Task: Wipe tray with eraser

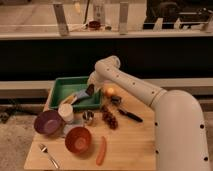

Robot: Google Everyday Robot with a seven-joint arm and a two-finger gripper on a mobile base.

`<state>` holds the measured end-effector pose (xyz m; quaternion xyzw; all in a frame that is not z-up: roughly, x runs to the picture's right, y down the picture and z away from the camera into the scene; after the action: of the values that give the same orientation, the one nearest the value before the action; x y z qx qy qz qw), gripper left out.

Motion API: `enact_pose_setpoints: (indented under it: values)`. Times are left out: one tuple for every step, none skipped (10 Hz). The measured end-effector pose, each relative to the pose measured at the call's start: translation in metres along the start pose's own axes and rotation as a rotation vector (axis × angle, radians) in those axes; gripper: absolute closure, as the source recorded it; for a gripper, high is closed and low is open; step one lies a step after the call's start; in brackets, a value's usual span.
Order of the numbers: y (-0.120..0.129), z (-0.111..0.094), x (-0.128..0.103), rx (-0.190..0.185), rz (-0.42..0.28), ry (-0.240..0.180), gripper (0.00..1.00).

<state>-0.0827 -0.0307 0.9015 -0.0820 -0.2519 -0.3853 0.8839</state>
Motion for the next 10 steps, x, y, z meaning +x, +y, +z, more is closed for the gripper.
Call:
enact_pose_setpoints:
  values:
    - [0.0,0.002,-0.003,-0.009,-0.018,-0.005,1.0]
    - [-0.001,0.003,-0.002,-0.016,-0.032,-0.008,1.0]
    - [0.0,0.004,-0.002,-0.029,-0.037,-0.008,1.0]
    - [-0.003,0.009,-0.006,-0.051,-0.047,-0.012,1.0]
    - [-0.004,0.011,-0.008,-0.065,-0.055,-0.012,1.0]
    - [-0.003,0.014,-0.008,-0.083,-0.062,-0.009,1.0]
    - [-0.004,0.019,-0.013,-0.099,-0.068,-0.01,1.0]
    - [-0.002,0.024,-0.017,-0.12,-0.074,-0.008,1.0]
    - [0.0,0.025,-0.018,-0.131,-0.077,-0.005,1.0]
    - [0.002,0.026,-0.022,-0.142,-0.083,-0.004,1.0]
